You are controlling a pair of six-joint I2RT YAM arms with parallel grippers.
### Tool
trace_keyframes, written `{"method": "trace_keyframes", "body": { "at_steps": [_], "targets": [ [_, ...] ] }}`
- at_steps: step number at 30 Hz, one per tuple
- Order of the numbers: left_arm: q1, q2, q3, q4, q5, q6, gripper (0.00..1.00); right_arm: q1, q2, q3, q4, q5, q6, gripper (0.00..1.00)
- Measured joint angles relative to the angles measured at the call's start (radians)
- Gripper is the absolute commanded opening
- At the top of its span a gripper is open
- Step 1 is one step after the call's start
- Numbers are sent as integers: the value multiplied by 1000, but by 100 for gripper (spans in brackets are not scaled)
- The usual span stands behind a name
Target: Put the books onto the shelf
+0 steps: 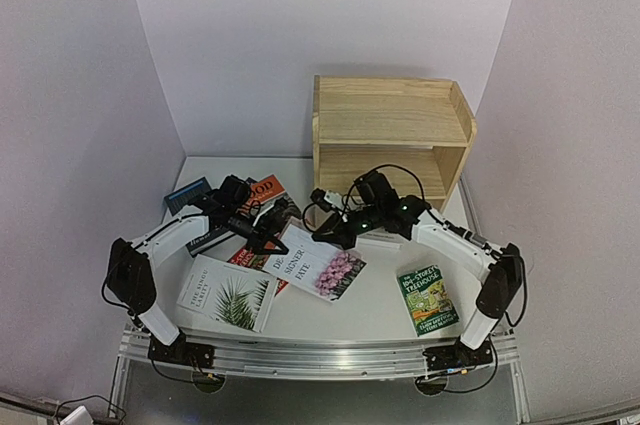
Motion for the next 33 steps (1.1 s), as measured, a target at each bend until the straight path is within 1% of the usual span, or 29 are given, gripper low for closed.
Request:
{"method": "trace_keyframes", "body": {
  "at_steps": [2,4,7,8,9,11,13,14,15,19,21,23,25,27,29,33],
  "targets": [
    [2,0,0,-29,4,3,36,0,10,8,-2,-12,-4,0],
    [7,0,1,-57,5,9,30,3,19,16,-6,-19,-10,0],
    [12,0,4,-93,2,13,27,5,36,33,-16,-23,-18,1],
    [13,-1,6,-103,-4,5,26,5,40,37,-17,-20,-19,3],
    [15,-3,7,-109,-12,-7,26,6,45,41,-19,-12,-18,23],
    [15,-9,8,-106,-37,-52,26,7,50,47,-18,32,-14,50],
    [12,-20,8,-101,-90,-126,23,7,51,50,-8,122,4,71],
    [9,-25,8,-99,-119,-161,23,7,51,52,-2,166,14,77],
    [7,-31,8,-94,-153,-208,23,6,51,53,4,217,27,78],
    [8,-47,27,-91,-360,-419,23,23,50,54,24,459,49,79],
    [28,-46,59,-104,-446,-531,23,64,50,54,44,598,45,79],
    [60,-42,97,-122,-500,-631,22,124,50,46,88,711,27,80],
    [89,-31,129,-151,-507,-718,22,191,49,21,155,789,-1,81],
    [103,-23,136,-164,-523,-790,22,274,49,-33,257,853,-47,82],
    [112,-8,143,-173,-525,-855,23,337,53,-83,336,892,-87,83],
    [121,6,146,-187,-505,-975,23,412,122,-106,509,991,-160,86]
  ]
}}
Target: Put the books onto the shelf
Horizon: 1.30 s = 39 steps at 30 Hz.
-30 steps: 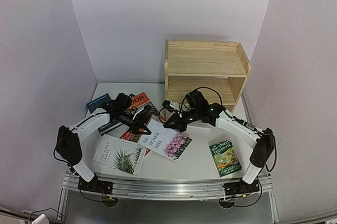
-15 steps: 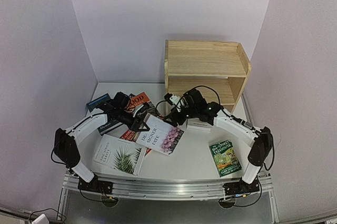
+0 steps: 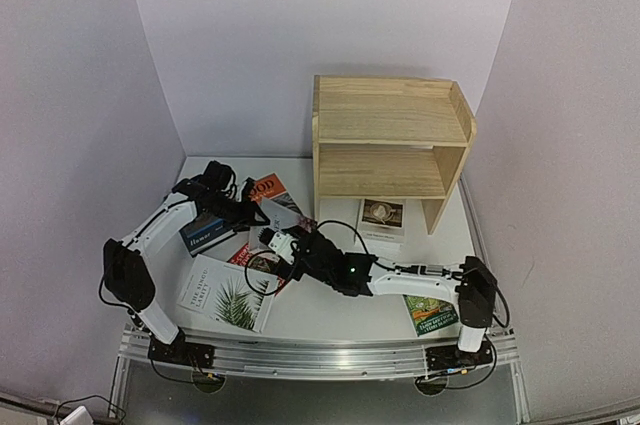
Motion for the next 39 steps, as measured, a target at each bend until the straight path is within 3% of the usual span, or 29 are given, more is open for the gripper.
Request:
{"method": "trace_keyframes", "body": {
  "at_steps": [6,22,29,34,36,38,39],
  "targets": [
    [15,1,16,-27,17,-78,23,17,145,0,168,119,-64,88],
    [46,14,38,10,-17,-129,23,28,303,10,328,473,-139,87],
    [46,15,38,11,-15,-131,24,27,415,95,496,568,-278,69],
    [46,15,40,30,-7,-138,26,25,461,125,593,598,-354,36],
    [47,15,42,36,-6,-155,34,26,467,126,618,611,-375,20],
    [52,15,42,46,5,-164,52,25,467,126,635,621,-393,1],
    [55,14,43,49,9,-164,63,25,467,126,640,622,-402,0]
  ]
}}
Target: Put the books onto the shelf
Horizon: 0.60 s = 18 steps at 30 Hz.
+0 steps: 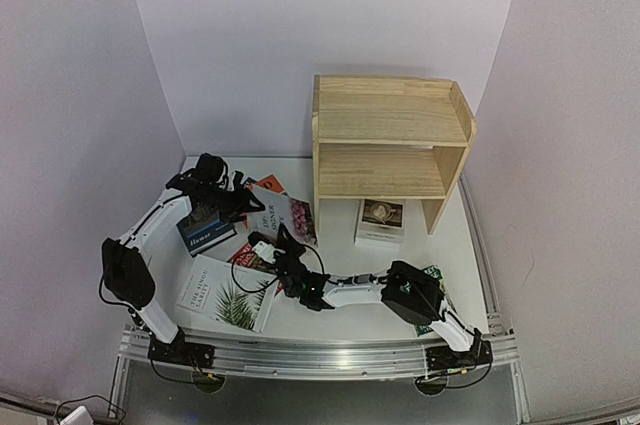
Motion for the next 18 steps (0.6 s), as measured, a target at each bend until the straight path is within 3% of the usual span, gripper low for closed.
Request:
{"method": "trace_keyframes", "body": {
  "at_steps": [2,4,9,14,18],
  "targets": [
    [2,0,-1,2,2,5,85,0,-3,-9,13,5,-3,0],
    [11,-4,-1,3,5,17,99,0,-29,-43,17,8,8,0],
    [47,-63,-1,29,1,71,100,10,-154,-113,-75,-32,87,0],
    [86,-233,-11,152,-61,146,100,19,-331,-94,-352,-131,274,0],
    [136,-439,-38,337,-194,251,100,18,-448,-3,-599,-215,458,0]
  ]
}}
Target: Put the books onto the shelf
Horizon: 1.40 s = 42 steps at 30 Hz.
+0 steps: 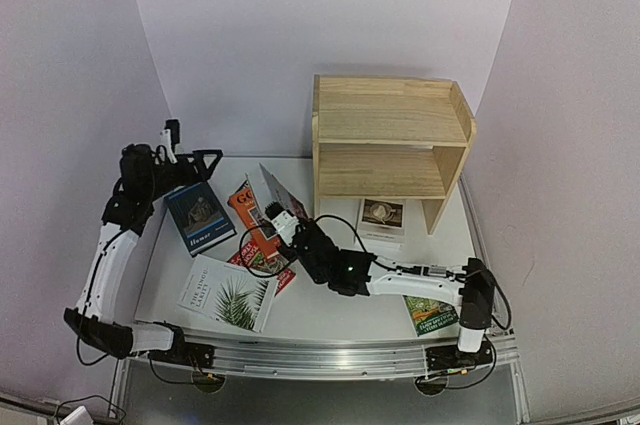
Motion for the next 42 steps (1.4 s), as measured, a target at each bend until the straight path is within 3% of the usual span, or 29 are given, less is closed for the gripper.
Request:
{"method": "trace_keyframes", "body": {
  "at_steps": [7,15,22,31,42],
  "targets": [
    [-3,-247,-78,247,-161,150,100,-13,-103,226,-330,-111,235,0],
    [-3,-301,-258,256,-220,190,100,-18,-116,545,-453,-204,298,0],
    [-3,-327,-359,218,-221,192,100,-16,-114,789,-348,-193,171,0],
    [-3,-356,-421,178,-207,209,100,-111,-3,835,-76,32,-106,0],
    [-3,-384,-463,153,-189,212,100,-275,121,826,5,103,-193,0]
  ]
}}
